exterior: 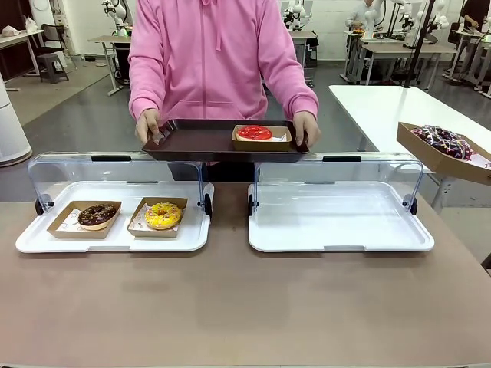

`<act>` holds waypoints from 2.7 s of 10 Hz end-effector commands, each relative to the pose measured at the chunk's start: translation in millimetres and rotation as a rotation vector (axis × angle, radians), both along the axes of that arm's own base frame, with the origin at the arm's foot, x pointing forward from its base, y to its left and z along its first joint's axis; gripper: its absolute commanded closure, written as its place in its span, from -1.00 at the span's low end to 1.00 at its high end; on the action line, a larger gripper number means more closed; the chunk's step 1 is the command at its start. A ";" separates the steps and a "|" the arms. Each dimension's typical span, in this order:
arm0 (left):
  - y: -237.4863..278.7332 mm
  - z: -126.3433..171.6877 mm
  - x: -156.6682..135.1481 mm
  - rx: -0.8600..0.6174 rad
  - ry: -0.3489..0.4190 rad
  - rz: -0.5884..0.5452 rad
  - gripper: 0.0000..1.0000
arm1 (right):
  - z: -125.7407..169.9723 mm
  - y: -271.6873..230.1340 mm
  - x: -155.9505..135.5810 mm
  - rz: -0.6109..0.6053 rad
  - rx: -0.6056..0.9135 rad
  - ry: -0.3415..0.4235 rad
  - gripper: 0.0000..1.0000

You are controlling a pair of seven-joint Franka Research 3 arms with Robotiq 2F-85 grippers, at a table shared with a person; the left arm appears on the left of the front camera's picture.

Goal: Provide the desired donut to the person.
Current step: Place the picked Paper togo box onto the Handle tray extended by the person.

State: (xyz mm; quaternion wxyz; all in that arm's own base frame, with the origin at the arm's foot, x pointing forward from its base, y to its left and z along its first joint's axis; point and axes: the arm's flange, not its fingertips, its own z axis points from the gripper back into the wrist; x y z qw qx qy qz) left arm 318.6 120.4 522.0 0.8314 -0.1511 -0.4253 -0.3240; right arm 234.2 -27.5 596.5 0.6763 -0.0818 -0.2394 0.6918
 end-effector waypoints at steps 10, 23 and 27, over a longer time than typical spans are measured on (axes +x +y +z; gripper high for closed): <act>0.4 -0.9 -0.1 -0.014 -0.003 -0.003 -1.00 | 40.4 82.5 13.9 0.021 -0.046 0.022 0.97; 0.4 -0.9 -0.1 -0.014 -0.003 -0.003 -1.00 | -0.1 430.5 159.9 -0.025 -0.141 -0.064 0.97; 0.4 -0.9 -0.1 -0.014 -0.003 -0.003 -1.00 | -0.1 430.5 159.9 -0.025 -0.141 -0.064 0.97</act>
